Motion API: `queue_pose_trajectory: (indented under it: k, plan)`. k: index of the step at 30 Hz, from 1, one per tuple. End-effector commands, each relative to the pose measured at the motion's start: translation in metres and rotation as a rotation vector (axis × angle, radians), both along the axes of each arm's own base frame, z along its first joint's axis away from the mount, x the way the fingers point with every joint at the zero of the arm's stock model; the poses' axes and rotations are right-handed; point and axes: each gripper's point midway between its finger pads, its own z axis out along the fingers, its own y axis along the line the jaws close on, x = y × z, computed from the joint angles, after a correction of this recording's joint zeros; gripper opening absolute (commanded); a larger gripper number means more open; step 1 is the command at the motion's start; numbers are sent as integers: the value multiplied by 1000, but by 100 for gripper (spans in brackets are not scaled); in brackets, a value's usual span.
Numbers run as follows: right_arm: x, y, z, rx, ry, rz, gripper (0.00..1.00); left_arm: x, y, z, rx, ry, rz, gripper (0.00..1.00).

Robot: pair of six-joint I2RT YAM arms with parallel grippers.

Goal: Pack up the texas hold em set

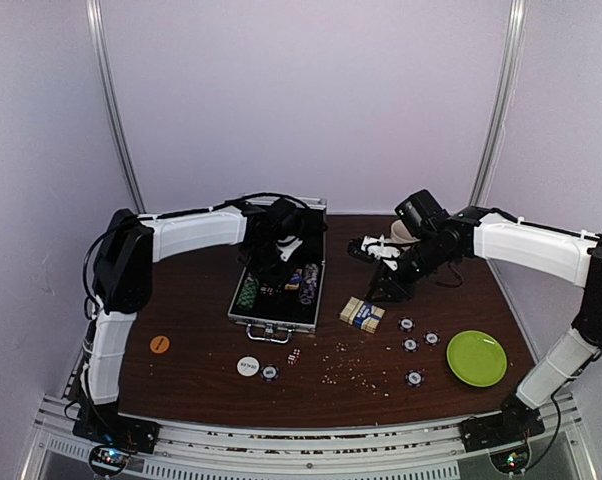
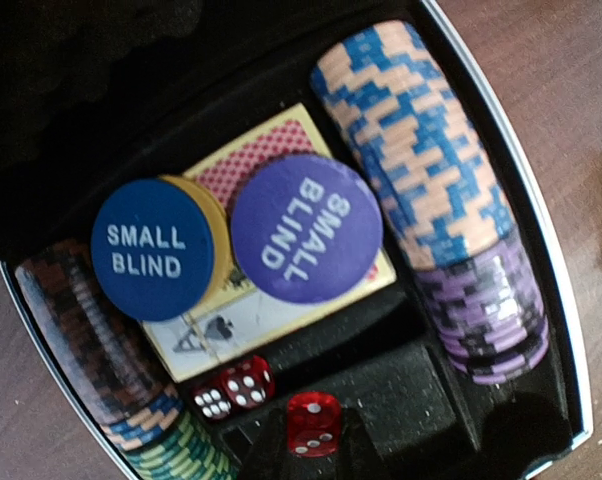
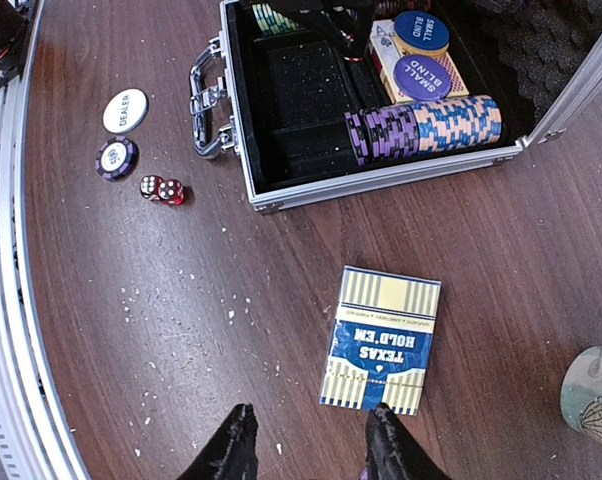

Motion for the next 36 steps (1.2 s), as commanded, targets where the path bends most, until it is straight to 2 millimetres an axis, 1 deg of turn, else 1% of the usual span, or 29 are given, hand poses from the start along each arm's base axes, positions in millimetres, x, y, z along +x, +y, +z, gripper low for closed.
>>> queue_pose_trajectory:
  k: [1,4,8,13,19,20,22,24,26,29,31,33,35,36]
  plan:
    - [-1,0,13,25,-24,8,38,23,-1,4,5,-55,6,14]
    - [-1,-1,12,23,-24,8,38,26,1,-5,14,-43,10,13]
    - [0,-1,12,21,-24,6,38,24,4,-14,19,-19,7,13]
    - [1,-2,10,17,-20,6,38,13,4,-17,0,14,6,13]
    - [0,-1,7,13,-6,11,38,14,6,-19,6,7,11,13]
    - [0,-1,6,12,-6,12,38,15,6,-20,7,7,12,14]
    - [0,-1,6,12,-6,12,38,15,5,-19,7,3,13,18]
    - [0,-2,6,12,-6,11,38,17,6,-12,1,-10,18,21]
    - [0,-2,7,11,-8,10,38,18,7,0,-6,-36,27,25]
    - [0,-2,7,11,-9,11,38,18,7,25,-28,-80,25,29]
    - [0,-2,6,11,-8,12,38,14,5,42,-48,-106,17,30]
    - [0,-1,6,10,-6,13,38,5,2,59,-68,-129,1,31]
    - [-1,-2,5,10,-4,14,38,-12,-5,70,-101,-136,-50,30]
    - [-1,-1,5,9,-4,15,38,-23,-10,73,-117,-133,-83,30]
